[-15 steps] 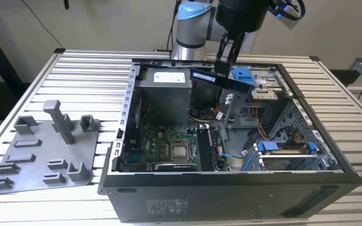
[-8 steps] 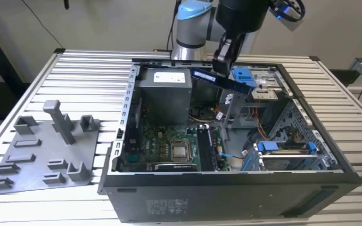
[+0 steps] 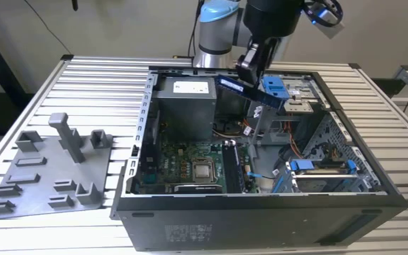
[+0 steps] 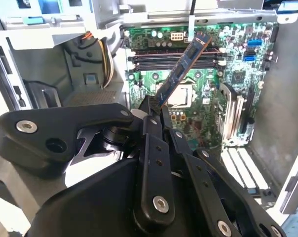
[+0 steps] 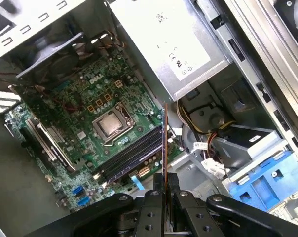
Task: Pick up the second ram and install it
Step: 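Insert the second ram into the second slot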
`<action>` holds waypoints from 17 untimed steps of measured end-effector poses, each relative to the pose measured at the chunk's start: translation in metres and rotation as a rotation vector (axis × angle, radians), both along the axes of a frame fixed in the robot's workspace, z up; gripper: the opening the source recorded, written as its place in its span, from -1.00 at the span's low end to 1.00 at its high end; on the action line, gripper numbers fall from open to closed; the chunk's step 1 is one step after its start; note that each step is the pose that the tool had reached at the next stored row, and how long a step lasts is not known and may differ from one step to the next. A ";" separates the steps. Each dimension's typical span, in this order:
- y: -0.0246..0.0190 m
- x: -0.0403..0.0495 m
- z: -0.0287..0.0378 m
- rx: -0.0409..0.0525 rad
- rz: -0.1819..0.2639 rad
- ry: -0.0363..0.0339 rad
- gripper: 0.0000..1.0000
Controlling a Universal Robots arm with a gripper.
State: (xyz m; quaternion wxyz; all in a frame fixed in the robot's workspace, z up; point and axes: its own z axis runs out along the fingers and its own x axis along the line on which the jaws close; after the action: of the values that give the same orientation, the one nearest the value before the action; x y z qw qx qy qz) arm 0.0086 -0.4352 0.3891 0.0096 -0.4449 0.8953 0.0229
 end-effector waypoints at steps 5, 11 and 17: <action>0.0000 0.0000 -0.0011 0.0001 -0.077 -0.0001 -0.72; -0.0001 0.0000 -0.0029 0.0001 -0.171 -0.0001 -0.72; -0.0001 0.0000 -0.0054 0.0000 -0.265 0.0000 -0.72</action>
State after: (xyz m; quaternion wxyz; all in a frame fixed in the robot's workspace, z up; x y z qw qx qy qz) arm 0.0086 -0.4353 0.3836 0.0126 -0.3228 0.9461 0.0214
